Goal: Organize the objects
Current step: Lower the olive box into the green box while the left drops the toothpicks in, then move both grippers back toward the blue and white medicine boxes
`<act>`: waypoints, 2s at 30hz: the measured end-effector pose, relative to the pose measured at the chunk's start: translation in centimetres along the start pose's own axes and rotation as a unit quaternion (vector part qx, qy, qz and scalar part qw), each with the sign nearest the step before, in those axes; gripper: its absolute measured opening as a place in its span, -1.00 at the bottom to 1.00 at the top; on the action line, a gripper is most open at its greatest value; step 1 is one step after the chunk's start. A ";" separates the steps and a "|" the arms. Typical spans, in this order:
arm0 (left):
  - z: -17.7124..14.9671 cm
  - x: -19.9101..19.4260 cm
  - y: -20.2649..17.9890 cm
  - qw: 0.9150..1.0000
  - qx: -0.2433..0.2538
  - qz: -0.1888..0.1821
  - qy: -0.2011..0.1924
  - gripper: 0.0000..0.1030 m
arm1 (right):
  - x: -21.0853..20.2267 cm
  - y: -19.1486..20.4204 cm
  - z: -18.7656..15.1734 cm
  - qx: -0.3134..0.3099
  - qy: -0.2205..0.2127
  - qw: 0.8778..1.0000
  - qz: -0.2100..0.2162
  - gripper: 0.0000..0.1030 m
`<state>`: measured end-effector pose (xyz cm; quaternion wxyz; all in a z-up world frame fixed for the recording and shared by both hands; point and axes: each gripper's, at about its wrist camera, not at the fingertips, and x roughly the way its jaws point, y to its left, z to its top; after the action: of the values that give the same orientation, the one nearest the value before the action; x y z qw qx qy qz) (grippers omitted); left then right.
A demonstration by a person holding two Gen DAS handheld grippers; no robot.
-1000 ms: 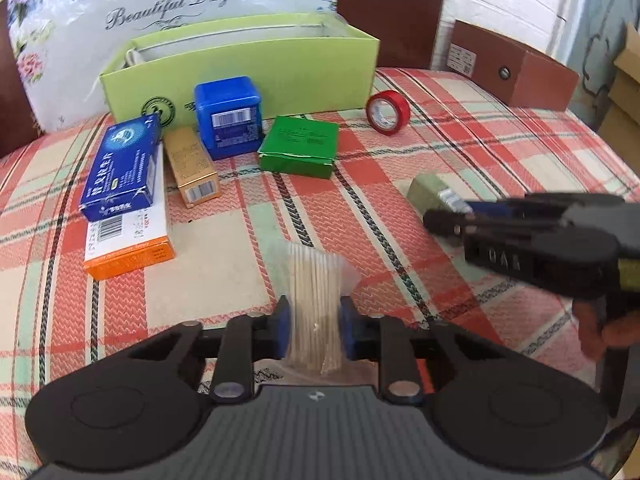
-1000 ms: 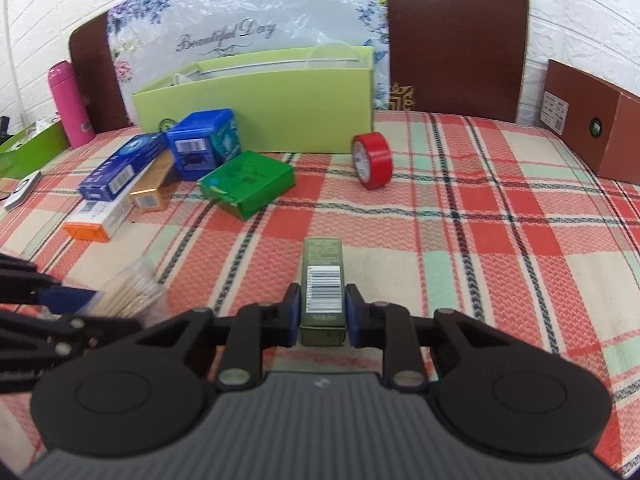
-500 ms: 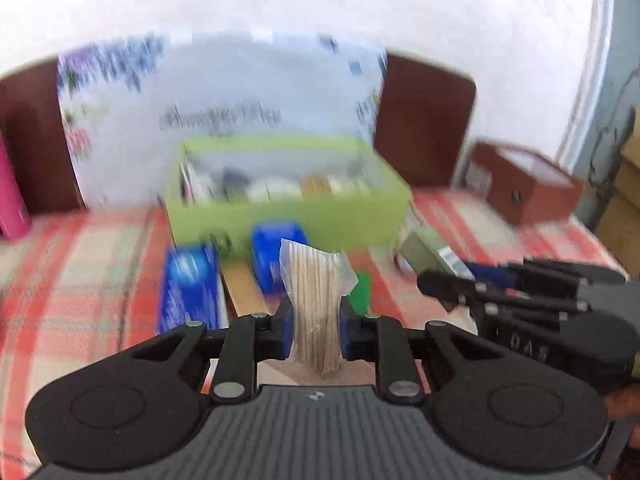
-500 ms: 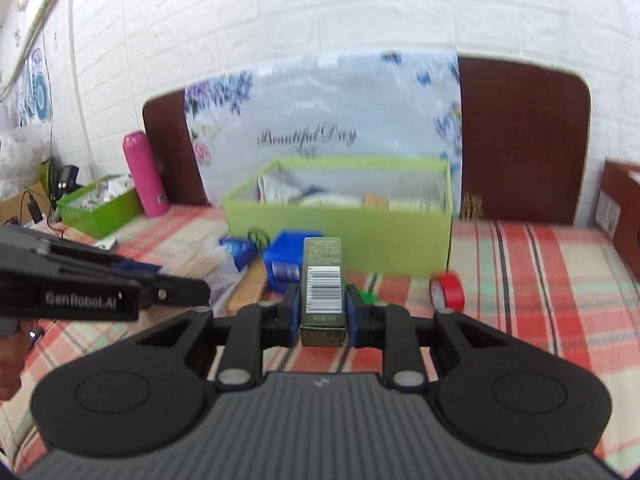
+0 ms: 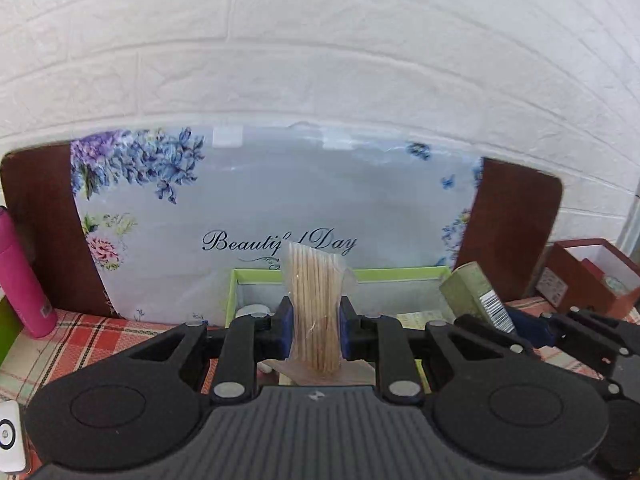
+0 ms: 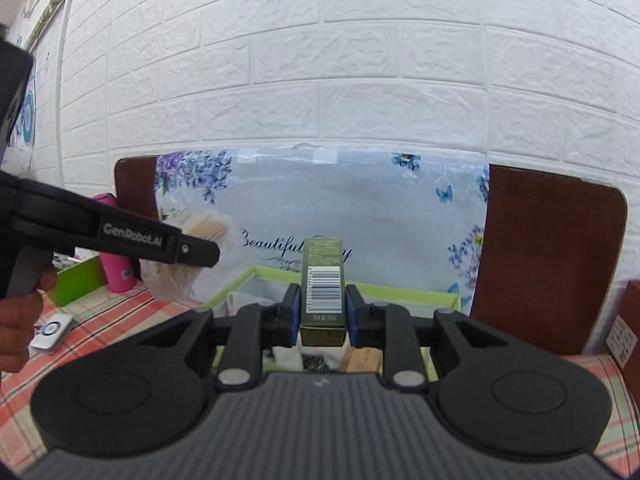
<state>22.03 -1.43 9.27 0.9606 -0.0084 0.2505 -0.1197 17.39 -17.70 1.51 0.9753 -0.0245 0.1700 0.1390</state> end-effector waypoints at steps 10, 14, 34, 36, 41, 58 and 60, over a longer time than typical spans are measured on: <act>-0.1 8.1 1.9 0.998 0.001 0.036 0.048 -0.57 | 8.8 -1.1 -2.1 0.007 0.036 0.999 0.011 -0.56; -1.0 9.4 2.5 0.997 0.014 0.051 0.050 0.59 | 10.2 -1.1 -3.5 -0.002 0.044 0.999 0.027 0.41; -4.4 -0.5 -0.6 0.995 -0.020 0.088 0.050 0.64 | -2.9 -0.7 -4.3 0.023 -0.029 0.999 -0.008 1.00; -5.1 -1.5 -1.1 0.995 -0.022 0.085 0.052 0.64 | -4.4 -0.6 -4.5 0.028 -0.032 0.999 -0.012 1.00; -7.1 -3.8 -2.1 0.995 -0.033 0.071 0.057 0.64 | -7.5 -0.7 -5.3 0.042 -0.038 0.998 -0.021 1.00; -12.5 -6.6 -1.3 0.990 -0.061 0.077 0.097 0.64 | -11.0 -0.4 -10.2 0.083 0.004 0.996 -0.025 1.00; -13.4 -6.7 -0.9 0.989 -0.063 0.080 0.104 0.64 | -10.9 -0.1 -10.8 0.084 0.015 0.996 -0.024 1.00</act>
<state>9.70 -0.19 0.86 0.9333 -0.0362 0.3563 -0.0271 4.07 -21.73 -5.01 0.9743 0.0518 0.1948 0.1006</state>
